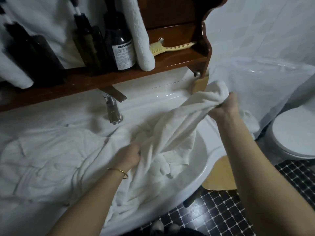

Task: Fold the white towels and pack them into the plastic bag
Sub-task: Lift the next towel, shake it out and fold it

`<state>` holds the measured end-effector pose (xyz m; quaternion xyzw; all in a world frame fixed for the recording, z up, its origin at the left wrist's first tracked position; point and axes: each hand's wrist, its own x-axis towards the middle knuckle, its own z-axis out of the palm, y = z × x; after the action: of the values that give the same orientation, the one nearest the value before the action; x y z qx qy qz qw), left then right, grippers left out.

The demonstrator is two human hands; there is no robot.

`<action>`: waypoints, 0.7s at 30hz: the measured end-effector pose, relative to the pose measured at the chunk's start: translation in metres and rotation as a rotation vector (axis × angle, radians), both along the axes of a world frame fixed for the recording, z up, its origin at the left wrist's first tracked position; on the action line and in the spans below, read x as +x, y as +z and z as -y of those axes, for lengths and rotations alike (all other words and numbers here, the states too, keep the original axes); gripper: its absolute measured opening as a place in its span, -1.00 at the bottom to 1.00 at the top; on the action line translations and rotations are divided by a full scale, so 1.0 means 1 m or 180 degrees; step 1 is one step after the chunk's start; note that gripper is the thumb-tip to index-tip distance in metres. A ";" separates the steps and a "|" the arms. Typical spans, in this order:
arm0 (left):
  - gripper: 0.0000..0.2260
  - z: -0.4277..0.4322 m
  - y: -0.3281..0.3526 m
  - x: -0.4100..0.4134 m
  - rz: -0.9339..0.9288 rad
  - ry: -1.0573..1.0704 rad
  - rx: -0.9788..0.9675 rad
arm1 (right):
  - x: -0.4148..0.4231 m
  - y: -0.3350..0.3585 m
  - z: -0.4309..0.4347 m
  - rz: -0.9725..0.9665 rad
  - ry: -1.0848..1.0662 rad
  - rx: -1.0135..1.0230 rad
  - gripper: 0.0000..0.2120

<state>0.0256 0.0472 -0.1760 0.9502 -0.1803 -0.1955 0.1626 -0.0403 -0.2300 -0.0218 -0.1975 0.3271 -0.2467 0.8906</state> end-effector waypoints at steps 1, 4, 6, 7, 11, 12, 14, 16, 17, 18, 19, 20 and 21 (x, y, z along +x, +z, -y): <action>-0.74 0.004 0.005 0.000 -0.0098 0.0129 -0.0303 | -0.003 0.001 0.003 -0.0147 -0.0111 -0.0132 -0.85; -0.74 0.026 0.038 0.005 -0.0084 0.0415 -0.1202 | -0.010 -0.013 0.005 -0.0918 -0.0344 -0.0491 -0.93; -0.69 0.043 0.070 0.006 -0.0160 0.0513 -0.1801 | -0.015 -0.027 0.001 -0.1348 -0.0249 -0.0978 -0.83; -0.65 0.052 0.089 0.005 -0.0355 0.0649 -0.2147 | -0.018 -0.036 -0.001 -0.1536 -0.0213 -0.1270 -0.79; -0.71 0.083 0.157 0.006 -0.1378 0.0634 -0.3493 | -0.034 -0.061 -0.013 -0.2186 0.0385 -0.2555 -0.87; -0.73 0.089 0.171 0.007 -0.1606 0.0591 -0.3664 | -0.038 -0.065 -0.015 -0.2327 0.0616 -0.2932 -0.71; -0.67 0.099 0.194 0.012 -0.2005 0.0522 -0.3815 | -0.048 -0.064 -0.023 -0.2415 0.0704 -0.3896 -0.40; -0.62 0.108 0.208 0.015 -0.2338 0.0343 -0.3768 | -0.054 -0.052 -0.038 -0.1613 0.0952 -0.4741 -0.23; -0.61 0.113 0.214 0.015 -0.2503 0.0200 -0.3740 | -0.053 -0.046 -0.045 -0.1101 0.1261 -0.4842 -0.20; -0.59 0.117 0.220 0.013 -0.2619 0.0070 -0.3723 | -0.052 -0.042 -0.050 -0.0714 0.1531 -0.4753 -0.20; -0.55 0.122 0.224 0.013 -0.2654 -0.0028 -0.3727 | -0.048 -0.041 -0.054 -0.0562 0.1637 -0.4615 -0.27; -0.52 0.126 0.229 0.013 -0.2591 -0.0105 -0.3725 | -0.045 -0.039 -0.057 -0.0680 0.1511 -0.4494 -0.42; -0.51 0.130 0.232 0.013 -0.2420 -0.0124 -0.3708 | -0.042 -0.035 -0.058 -0.0940 0.1271 -0.4378 -0.60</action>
<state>0.0389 -0.0827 0.0559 0.5703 -0.2034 -0.3889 0.6943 -0.0822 -0.1722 -0.0568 -0.7993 0.1727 -0.2001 0.5397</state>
